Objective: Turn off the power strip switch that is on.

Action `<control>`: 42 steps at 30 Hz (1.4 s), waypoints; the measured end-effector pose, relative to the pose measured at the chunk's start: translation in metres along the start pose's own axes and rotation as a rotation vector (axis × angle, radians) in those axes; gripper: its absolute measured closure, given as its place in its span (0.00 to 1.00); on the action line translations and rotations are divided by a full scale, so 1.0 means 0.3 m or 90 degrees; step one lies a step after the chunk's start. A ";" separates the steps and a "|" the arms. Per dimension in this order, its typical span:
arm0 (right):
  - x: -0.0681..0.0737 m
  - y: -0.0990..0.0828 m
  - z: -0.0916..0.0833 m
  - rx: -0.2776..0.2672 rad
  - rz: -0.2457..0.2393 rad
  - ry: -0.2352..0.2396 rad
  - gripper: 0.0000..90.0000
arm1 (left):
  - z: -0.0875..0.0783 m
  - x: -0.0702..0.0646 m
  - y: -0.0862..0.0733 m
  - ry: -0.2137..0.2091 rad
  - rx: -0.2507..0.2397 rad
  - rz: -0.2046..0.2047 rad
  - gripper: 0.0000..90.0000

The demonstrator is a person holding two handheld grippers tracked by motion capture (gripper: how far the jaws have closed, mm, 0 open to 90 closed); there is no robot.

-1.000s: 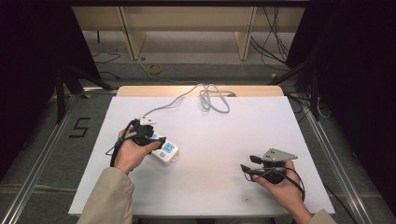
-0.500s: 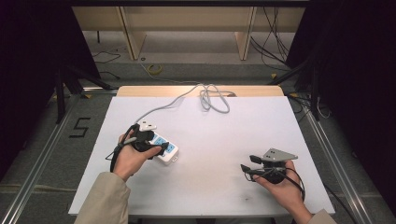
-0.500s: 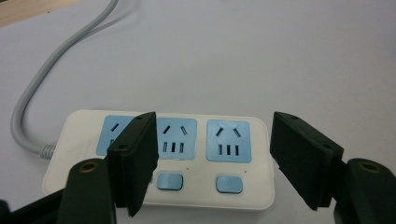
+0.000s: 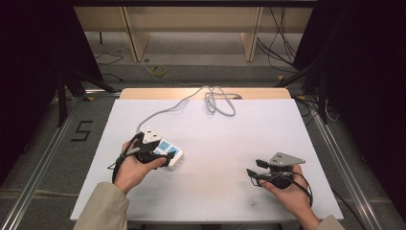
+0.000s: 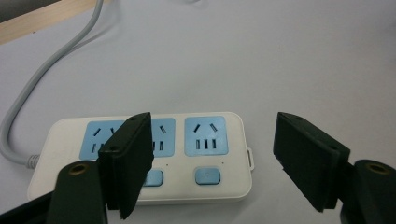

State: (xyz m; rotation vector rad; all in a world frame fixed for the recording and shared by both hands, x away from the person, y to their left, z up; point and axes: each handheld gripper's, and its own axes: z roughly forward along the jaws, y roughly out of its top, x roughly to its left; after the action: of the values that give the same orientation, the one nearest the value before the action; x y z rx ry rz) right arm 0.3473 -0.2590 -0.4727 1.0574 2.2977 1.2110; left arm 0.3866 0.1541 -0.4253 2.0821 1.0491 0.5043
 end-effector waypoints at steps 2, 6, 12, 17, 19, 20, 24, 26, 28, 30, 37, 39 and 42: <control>0.001 0.000 0.001 0.000 0.001 0.000 0.51 | -0.004 -0.003 -0.003 0.000 -0.001 0.002 0.32; 0.001 0.000 0.001 -0.001 -0.002 0.001 0.51 | -0.013 -0.007 -0.007 0.000 -0.012 0.007 0.31; 0.001 0.000 -0.001 -0.001 -0.002 0.002 0.51 | -0.020 -0.005 -0.038 0.004 -0.019 0.011 0.31; 0.001 0.000 0.000 -0.002 -0.003 0.003 0.51 | -0.027 0.002 -0.075 0.010 -0.025 0.012 0.31; 0.002 0.000 0.000 -0.002 -0.003 0.003 0.51 | -0.029 0.005 -0.087 0.011 -0.029 0.013 0.31; 0.002 0.000 0.001 -0.002 -0.004 0.003 0.51 | -0.031 0.007 -0.093 0.012 -0.030 0.015 0.31; 0.003 0.000 0.001 -0.001 -0.005 0.003 0.51 | -0.036 0.012 -0.113 0.018 -0.037 0.017 0.31; 0.004 0.000 0.001 0.000 -0.004 0.004 0.51 | -0.037 0.013 -0.124 0.021 -0.038 0.017 0.30; 0.004 0.000 0.001 0.001 -0.005 0.005 0.51 | -0.037 0.013 -0.136 0.022 -0.037 0.018 0.30; 0.004 0.000 0.001 0.001 -0.004 0.004 0.51 | -0.037 0.013 -0.149 0.023 -0.036 0.019 0.30; 0.004 -0.001 0.002 0.001 -0.006 0.005 0.51 | -0.046 0.017 -0.191 0.029 -0.033 0.018 0.30; 0.004 0.000 0.002 0.001 -0.006 0.005 0.51 | -0.048 0.019 -0.201 0.033 -0.036 0.018 0.29; 0.005 0.000 0.002 0.001 -0.006 0.005 0.51 | -0.050 0.020 -0.212 0.035 -0.036 0.011 0.29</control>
State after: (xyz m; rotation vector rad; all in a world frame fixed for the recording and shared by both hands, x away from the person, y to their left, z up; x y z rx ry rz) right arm 0.3467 -0.2576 -0.4730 1.0428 2.3071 1.2121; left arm 0.3478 0.1905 -0.4639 2.0398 1.0373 0.5968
